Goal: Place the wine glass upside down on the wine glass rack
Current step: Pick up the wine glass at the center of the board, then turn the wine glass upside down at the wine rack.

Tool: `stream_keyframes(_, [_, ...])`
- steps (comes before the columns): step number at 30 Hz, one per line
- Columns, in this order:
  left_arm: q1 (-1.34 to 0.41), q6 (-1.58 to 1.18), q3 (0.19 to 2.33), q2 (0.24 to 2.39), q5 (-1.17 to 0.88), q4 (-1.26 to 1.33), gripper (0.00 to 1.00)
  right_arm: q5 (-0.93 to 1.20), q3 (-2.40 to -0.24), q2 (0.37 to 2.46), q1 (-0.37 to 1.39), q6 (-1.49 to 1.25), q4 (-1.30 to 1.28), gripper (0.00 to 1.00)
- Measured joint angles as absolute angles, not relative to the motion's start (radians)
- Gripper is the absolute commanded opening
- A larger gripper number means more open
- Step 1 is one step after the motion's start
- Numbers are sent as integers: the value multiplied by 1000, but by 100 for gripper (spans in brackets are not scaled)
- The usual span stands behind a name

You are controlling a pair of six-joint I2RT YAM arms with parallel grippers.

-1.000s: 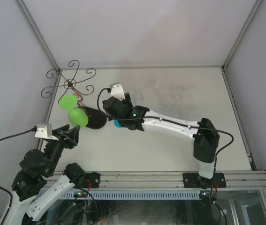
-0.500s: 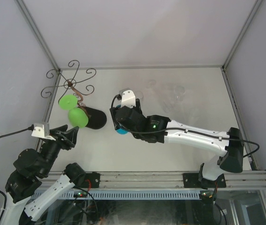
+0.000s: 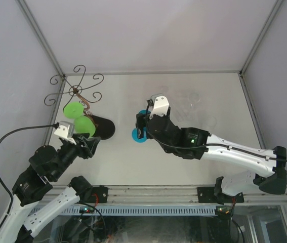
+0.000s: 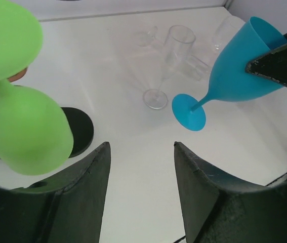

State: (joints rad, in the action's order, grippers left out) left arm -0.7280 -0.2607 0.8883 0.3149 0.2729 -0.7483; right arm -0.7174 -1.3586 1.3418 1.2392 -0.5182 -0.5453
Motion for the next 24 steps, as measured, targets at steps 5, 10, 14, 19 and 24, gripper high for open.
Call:
stream_keyframes(5, [-739, -273, 888, 335, 208, -707, 55, -726, -1307, 1272, 1228, -526, -543, 72])
stream_keyframes(10, [-853, -292, 884, 376, 213, -651, 55, -723, -1277, 1227, 1220, -532, -516, 72])
stream_keyframes(14, [-973, -305, 867, 429, 266, -585, 56, -715, -1253, 1197, 1219, -532, -480, 72])
stream_keyframes(19, [-1006, -334, 791, 508, 284, -481, 60, -678, -1239, 1169, 1219, -532, -422, 72])
stream_keyframes(24, [-1006, -386, 743, 539, 287, -412, 62, -638, -1194, 1108, 1225, -527, -334, 72])
